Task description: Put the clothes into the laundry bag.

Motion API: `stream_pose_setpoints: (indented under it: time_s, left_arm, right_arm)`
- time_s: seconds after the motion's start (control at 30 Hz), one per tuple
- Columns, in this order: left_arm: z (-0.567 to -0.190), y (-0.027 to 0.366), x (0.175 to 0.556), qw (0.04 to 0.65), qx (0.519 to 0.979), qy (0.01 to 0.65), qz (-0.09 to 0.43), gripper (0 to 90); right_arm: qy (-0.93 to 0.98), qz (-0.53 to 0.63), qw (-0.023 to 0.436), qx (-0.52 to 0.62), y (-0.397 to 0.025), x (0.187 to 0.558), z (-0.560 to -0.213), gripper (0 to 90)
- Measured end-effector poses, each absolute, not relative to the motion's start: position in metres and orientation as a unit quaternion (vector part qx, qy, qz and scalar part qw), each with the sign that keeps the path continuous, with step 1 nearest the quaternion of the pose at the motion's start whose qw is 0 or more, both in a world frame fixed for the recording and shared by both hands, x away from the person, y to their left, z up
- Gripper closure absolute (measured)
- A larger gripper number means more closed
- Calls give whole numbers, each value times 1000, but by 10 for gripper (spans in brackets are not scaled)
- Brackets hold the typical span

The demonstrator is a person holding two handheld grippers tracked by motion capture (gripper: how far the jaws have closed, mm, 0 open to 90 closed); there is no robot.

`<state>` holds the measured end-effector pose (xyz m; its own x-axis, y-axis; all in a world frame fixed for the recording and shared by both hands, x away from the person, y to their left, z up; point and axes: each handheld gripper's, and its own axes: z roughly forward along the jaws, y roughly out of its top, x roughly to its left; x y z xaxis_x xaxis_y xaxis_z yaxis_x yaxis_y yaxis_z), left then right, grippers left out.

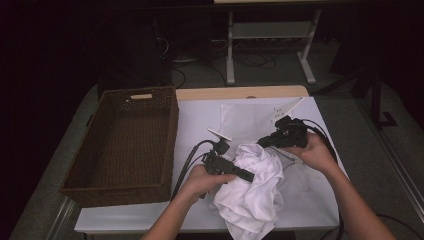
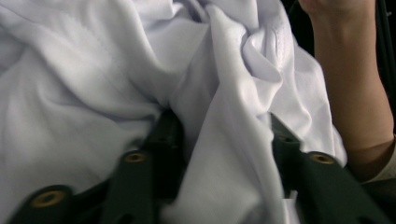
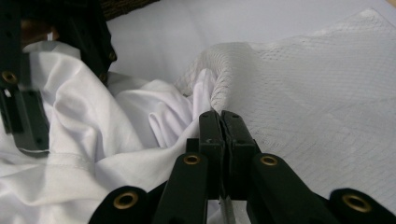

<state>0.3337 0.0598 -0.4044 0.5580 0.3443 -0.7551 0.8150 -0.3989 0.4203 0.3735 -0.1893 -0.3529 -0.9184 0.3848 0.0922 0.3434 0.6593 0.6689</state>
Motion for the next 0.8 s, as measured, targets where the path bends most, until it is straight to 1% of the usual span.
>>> stream_pose_setpoints:
  time_s: [0.07, 0.13, 0.23, 0.27, 0.33, 0.47, 0.57, 0.67, 0.73, 0.8]
  left_arm:
    - [-401, 64, 335, 412, 782, 377, -277, 521]
    - [-403, 65, 338, 414, 780, 380, -276, 553]
    - [-409, 57, 336, 423, 783, 380, -254, 705]
    - [-412, 53, 335, 421, 785, 379, -251, 741]
    - [-415, 45, 332, 425, 786, 372, -250, 772]
    - [-405, 40, 325, 449, 783, 344, -259, 793]
    - [-390, 40, 319, 460, 786, 308, -274, 795]
    - [-378, 36, 314, 467, 793, 278, -276, 795]
    - [-378, 34, 315, 469, 793, 278, -270, 795]
    - [-385, 35, 322, 463, 792, 302, -258, 795]
  right_arm:
    - [909, 364, 27, 200, -189, 372, -352, 872]
    - [909, 366, 24, 196, -188, 371, -350, 873]
    - [909, 371, 18, 188, -182, 369, -348, 873]
    - [909, 372, 16, 186, -180, 368, -347, 873]
    - [911, 371, 16, 179, -175, 366, -346, 873]
    - [913, 369, 18, 173, -173, 364, -343, 873]
    - [912, 372, 17, 172, -175, 362, -341, 873]
    - [909, 380, 19, 171, -177, 359, -337, 873]
    - [908, 383, 20, 172, -179, 358, -335, 874]
    - [908, 381, 22, 174, -180, 357, -335, 874]
